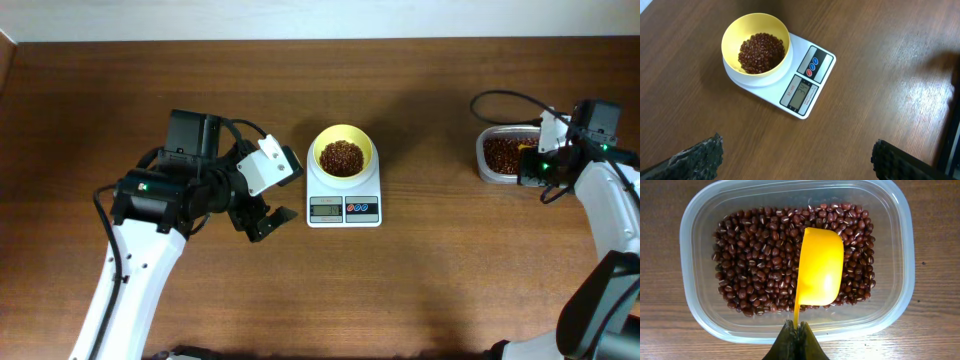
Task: Scoop item into bowl and weigh 50g on scale
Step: 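Scoop more red beans from the tub with the right gripper, then carry the filled scoop with the right gripper over the yellow bowl, then tip the scoop with the right gripper to pour beans into the bowl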
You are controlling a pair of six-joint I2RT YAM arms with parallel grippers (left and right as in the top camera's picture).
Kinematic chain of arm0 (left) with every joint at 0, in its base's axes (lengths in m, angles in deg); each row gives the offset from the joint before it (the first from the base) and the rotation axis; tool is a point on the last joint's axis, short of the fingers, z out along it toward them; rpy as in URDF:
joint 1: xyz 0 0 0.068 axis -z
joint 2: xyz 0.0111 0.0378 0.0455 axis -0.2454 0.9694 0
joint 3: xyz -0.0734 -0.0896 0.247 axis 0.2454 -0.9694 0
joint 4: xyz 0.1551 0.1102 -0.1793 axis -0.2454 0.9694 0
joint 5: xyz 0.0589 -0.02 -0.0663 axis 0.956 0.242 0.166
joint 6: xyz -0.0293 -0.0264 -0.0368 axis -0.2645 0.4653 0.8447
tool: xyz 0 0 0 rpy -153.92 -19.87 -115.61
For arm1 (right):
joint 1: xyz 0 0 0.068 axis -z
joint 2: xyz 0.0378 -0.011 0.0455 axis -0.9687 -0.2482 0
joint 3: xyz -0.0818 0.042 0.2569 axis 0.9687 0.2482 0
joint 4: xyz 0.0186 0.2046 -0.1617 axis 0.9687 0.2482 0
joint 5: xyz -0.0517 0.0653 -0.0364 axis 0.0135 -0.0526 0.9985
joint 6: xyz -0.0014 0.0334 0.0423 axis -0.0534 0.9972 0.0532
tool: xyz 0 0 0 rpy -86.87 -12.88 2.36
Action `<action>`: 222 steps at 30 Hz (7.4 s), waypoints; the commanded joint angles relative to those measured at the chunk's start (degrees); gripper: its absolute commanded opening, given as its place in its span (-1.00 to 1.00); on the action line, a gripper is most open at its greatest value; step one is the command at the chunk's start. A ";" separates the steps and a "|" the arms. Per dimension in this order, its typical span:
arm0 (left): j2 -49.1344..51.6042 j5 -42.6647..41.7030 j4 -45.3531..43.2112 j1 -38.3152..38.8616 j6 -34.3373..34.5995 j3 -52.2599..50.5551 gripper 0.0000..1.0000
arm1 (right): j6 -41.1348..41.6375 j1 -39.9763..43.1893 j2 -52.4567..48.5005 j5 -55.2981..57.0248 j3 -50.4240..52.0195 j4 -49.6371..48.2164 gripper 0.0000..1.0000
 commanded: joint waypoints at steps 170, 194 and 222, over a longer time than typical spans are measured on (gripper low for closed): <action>0.09 -1.03 -0.09 0.11 0.70 -0.48 0.98 | -7.19 -40.26 6.25 -10.27 -0.35 -13.86 -0.92; 0.09 -1.03 -0.09 0.11 0.70 -0.48 0.98 | -8.04 -42.21 6.34 -5.64 -0.35 -14.01 -0.92; 0.09 -1.03 -0.09 0.11 0.72 -0.48 0.98 | -10.49 -45.20 6.36 2.86 -0.35 -14.71 -0.92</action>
